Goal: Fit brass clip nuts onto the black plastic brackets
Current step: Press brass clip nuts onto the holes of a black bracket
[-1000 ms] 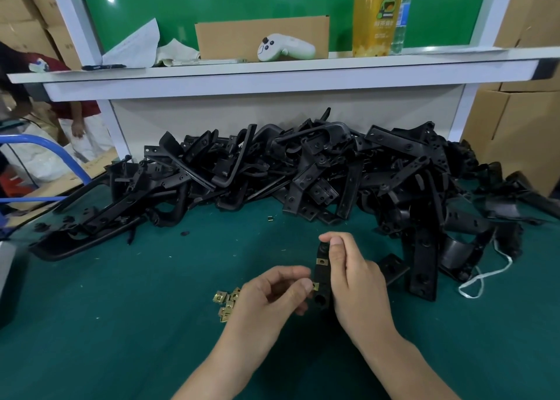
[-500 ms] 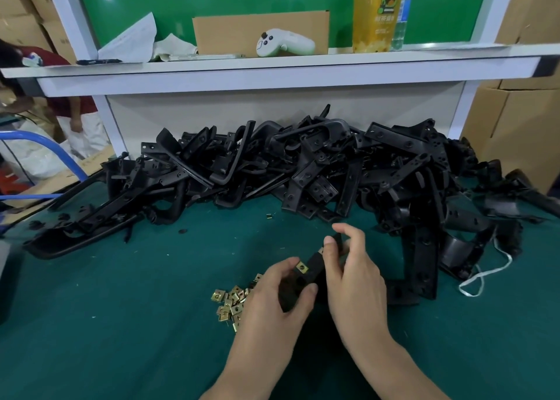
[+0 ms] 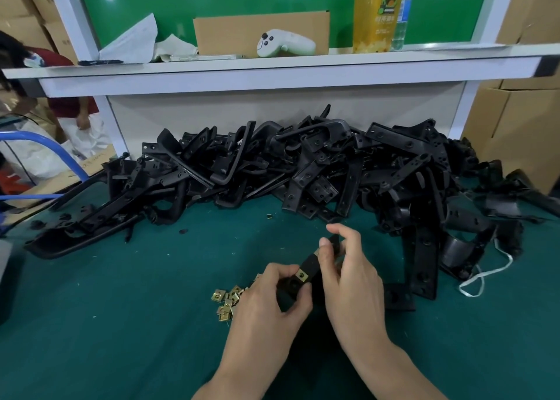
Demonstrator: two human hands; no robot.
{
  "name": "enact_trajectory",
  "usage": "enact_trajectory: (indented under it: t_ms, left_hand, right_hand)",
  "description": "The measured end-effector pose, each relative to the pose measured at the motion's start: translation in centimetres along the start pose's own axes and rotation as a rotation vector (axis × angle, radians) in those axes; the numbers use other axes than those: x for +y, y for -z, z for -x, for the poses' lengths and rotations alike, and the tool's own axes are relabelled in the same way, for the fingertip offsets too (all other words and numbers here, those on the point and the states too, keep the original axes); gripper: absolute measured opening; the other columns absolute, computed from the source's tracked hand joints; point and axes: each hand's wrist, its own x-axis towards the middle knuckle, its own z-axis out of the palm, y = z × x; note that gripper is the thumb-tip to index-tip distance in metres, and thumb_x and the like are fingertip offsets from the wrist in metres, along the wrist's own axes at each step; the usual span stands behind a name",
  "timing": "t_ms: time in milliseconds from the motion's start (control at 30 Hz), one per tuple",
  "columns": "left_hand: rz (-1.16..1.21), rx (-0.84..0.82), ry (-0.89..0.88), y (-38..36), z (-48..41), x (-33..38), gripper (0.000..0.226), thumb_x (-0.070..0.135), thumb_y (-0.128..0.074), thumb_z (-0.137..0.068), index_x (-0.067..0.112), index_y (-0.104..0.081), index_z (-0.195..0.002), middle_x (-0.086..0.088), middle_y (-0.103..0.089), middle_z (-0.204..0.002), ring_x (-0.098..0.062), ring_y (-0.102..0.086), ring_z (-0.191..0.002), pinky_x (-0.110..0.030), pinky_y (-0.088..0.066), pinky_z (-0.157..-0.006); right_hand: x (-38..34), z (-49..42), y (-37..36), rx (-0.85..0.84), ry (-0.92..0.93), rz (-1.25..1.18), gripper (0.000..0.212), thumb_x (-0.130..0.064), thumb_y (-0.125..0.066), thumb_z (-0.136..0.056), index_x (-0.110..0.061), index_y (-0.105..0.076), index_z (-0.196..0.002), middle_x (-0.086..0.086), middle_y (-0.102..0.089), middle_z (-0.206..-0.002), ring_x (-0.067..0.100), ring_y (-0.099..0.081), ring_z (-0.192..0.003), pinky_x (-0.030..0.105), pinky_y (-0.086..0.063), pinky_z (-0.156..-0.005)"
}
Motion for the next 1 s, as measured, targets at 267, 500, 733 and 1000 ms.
enact_trajectory:
  t_ms: [267,500,733,1000]
  left_hand:
    - [0.032,0.037,0.007,1.0,-1.0,-1.0,0.025,0.056,-0.055,-0.09,0.057,-0.053,-0.115,0.02,-0.065,-0.098,0.001,-0.062,-0.09,-0.018,-0.047,-0.073]
    - [0.05,0.084,-0.004,2.0,-1.4,-1.7,0.034,0.032,-0.057,-0.098,0.06,-0.049,-0.116,0.018,-0.061,-0.101,-0.002,-0.06,-0.095,-0.01,-0.043,-0.076]
    - [0.073,0.091,-0.031,2.1,-1.3,-1.5,0.027,0.049,-0.049,-0.094,0.063,-0.047,-0.117,0.022,-0.059,-0.104,-0.001,-0.06,-0.098,-0.009,-0.043,-0.076]
    - [0.156,0.155,-0.09,3.2,-1.8,-0.8,0.028,0.048,-0.056,-0.089,0.052,-0.055,-0.117,0.029,-0.064,-0.121,-0.002,-0.064,-0.103,-0.027,-0.057,-0.077]
  right_hand:
    - [0.2,0.1,0.4,-0.113,0.04,-0.174,0.041,-0.061,-0.035,-0.096,-0.048,-0.037,-0.135,-0.019,-0.064,-0.086,-0.001,-0.061,-0.088,0.017,-0.047,-0.071]
    - [0.0,0.4,0.2,-0.266,0.07,-0.342,0.058,-0.054,-0.056,-0.086,-0.064,-0.028,-0.135,-0.029,-0.063,-0.109,-0.004,-0.061,-0.107,0.016,-0.049,-0.08]
    - [-0.1,0.2,0.4,-0.229,0.102,-0.366,0.046,-0.046,-0.061,-0.081,-0.057,-0.036,-0.117,-0.03,-0.066,-0.106,-0.005,-0.065,-0.098,0.006,-0.046,-0.081]
    - [-1.4,0.6,1.2,-0.078,0.293,-0.17,0.042,-0.04,-0.063,-0.086,-0.06,-0.033,-0.108,-0.025,-0.058,-0.106,0.003,-0.063,-0.085,0.022,-0.05,-0.069]
